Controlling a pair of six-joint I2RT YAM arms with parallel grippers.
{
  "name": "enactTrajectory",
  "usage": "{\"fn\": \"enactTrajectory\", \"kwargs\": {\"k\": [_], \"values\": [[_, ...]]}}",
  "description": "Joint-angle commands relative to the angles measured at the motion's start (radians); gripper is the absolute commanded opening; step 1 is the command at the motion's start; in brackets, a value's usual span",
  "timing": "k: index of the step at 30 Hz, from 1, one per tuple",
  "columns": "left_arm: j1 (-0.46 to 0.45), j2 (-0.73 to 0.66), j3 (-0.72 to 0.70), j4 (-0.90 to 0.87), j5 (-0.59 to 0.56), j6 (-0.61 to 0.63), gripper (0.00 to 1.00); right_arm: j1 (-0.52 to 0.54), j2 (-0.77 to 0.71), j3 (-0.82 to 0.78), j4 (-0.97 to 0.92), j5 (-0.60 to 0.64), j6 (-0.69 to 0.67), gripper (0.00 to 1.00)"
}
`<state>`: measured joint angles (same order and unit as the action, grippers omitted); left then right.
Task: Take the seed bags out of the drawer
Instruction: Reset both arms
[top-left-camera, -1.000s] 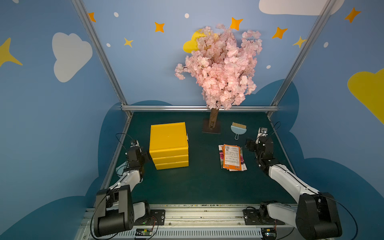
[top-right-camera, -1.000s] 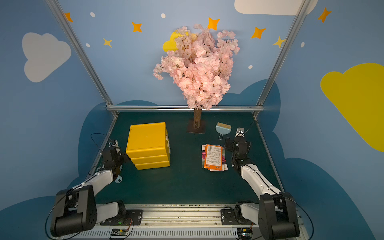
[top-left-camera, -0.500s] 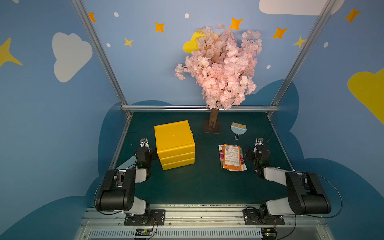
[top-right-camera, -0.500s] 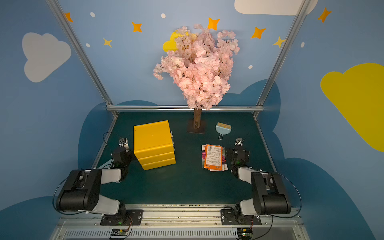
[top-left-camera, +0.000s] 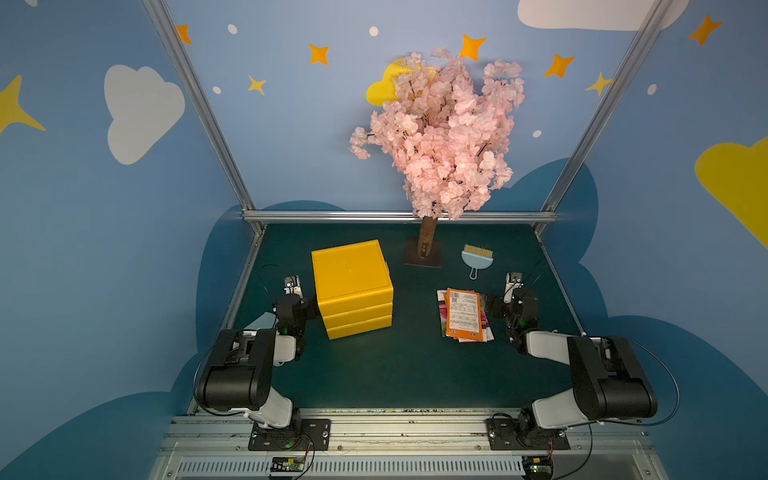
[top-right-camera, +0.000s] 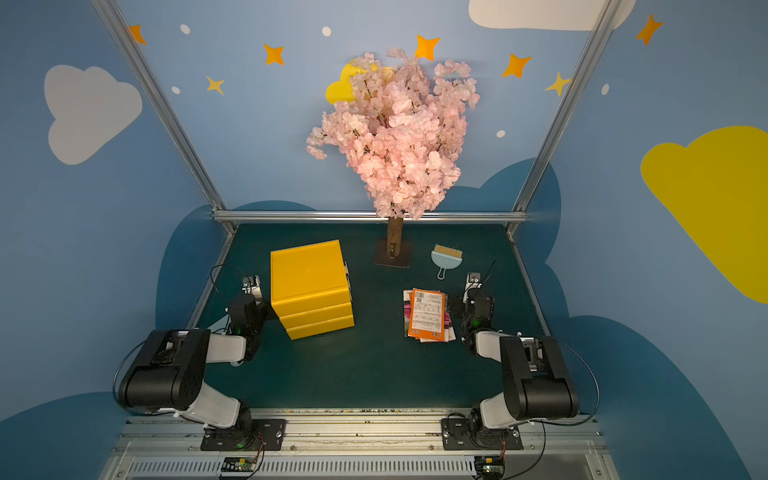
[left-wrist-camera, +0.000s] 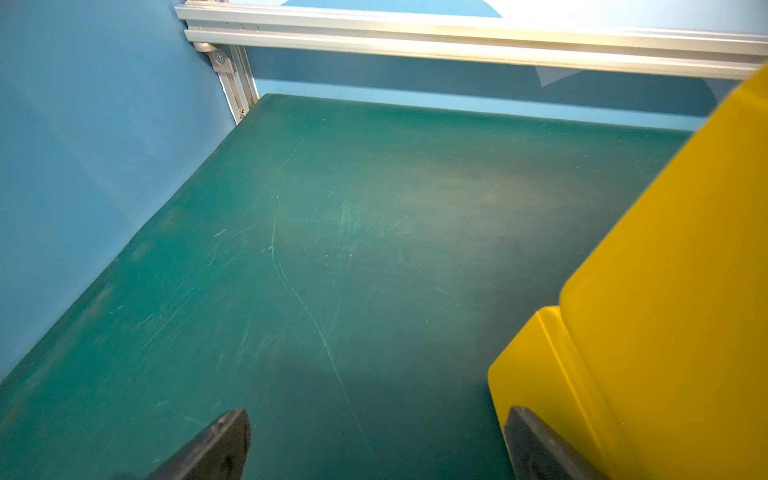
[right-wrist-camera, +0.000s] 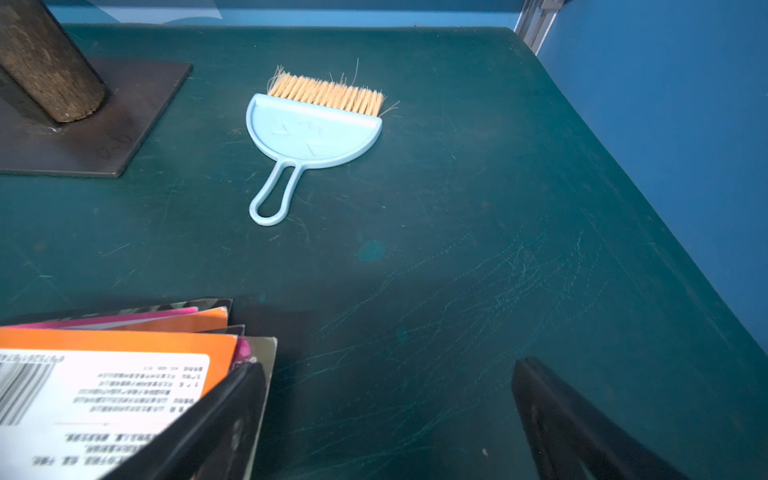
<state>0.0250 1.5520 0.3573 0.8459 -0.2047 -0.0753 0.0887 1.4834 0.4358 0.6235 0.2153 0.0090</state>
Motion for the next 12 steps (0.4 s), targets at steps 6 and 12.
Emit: {"fn": "enactTrajectory", "kwargs": {"k": [6,12], "values": [[-0.015,-0.011,0.020,0.011,0.024,0.011,1.00,-0.003,-0.009,0.027,-0.011,-0.017,-0.014,0.98],[-0.015,-0.013,0.020,0.010,0.022,0.011,1.00,-0.005,-0.015,0.020,-0.005,-0.031,-0.017,0.98]]}}
